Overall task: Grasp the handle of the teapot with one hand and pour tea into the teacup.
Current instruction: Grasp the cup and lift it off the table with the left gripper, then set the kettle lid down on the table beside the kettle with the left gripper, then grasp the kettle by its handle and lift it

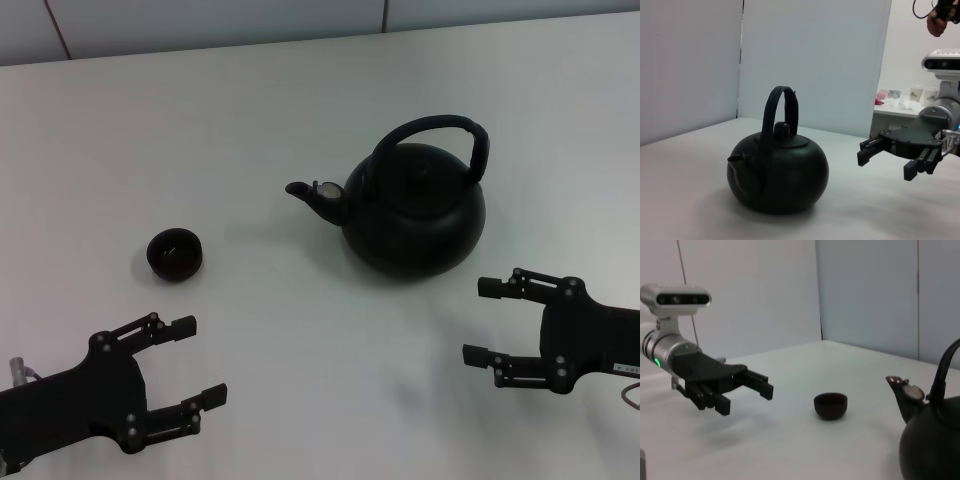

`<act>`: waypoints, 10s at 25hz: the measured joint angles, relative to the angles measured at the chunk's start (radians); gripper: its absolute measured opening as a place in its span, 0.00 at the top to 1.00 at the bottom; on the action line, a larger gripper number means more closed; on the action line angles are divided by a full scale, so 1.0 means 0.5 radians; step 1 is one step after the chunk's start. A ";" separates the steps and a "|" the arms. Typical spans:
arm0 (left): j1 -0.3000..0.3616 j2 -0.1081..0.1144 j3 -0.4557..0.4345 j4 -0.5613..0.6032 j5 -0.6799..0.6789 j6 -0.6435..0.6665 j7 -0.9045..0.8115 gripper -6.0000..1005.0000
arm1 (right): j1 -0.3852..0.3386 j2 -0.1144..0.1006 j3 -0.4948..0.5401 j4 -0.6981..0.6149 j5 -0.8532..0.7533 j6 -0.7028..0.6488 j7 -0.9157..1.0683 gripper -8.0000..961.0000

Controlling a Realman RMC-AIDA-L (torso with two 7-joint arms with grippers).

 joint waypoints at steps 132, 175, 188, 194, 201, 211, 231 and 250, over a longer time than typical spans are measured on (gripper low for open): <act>-0.621 -0.088 -0.399 -0.616 -0.044 -0.704 0.447 0.32 | 0.097 0.000 0.025 -0.019 -0.052 0.062 0.044 0.16; -0.663 -0.089 -0.429 -0.768 -0.048 -0.991 0.581 0.23 | 0.087 0.000 0.025 -0.019 -0.052 0.061 0.044 0.16; -0.565 -0.071 -0.523 -0.631 -0.063 -0.722 0.560 0.19 | 0.087 0.000 0.027 -0.024 -0.052 0.059 0.044 0.16; -0.293 -0.050 -0.527 -0.214 -0.063 -0.189 0.248 0.19 | 0.086 0.000 0.033 -0.025 -0.052 0.059 0.044 0.16; 0.101 0.030 -0.550 0.225 -0.063 0.341 -0.123 0.19 | 0.089 -0.002 0.092 -0.025 -0.049 0.056 0.044 0.16; 0.199 0.066 -0.548 0.246 -0.048 0.392 -0.138 0.19 | 0.102 -0.003 0.111 -0.025 -0.047 0.042 0.044 0.16; 0.194 0.006 -0.552 0.331 0.353 0.107 0.008 0.19 | 0.080 -0.001 0.110 -0.023 -0.046 0.040 0.043 0.16; 0.147 -0.009 -0.579 0.331 0.301 0.141 -0.007 0.19 | -0.002 0.021 0.983 1.442 0.690 0.344 -1.350 0.18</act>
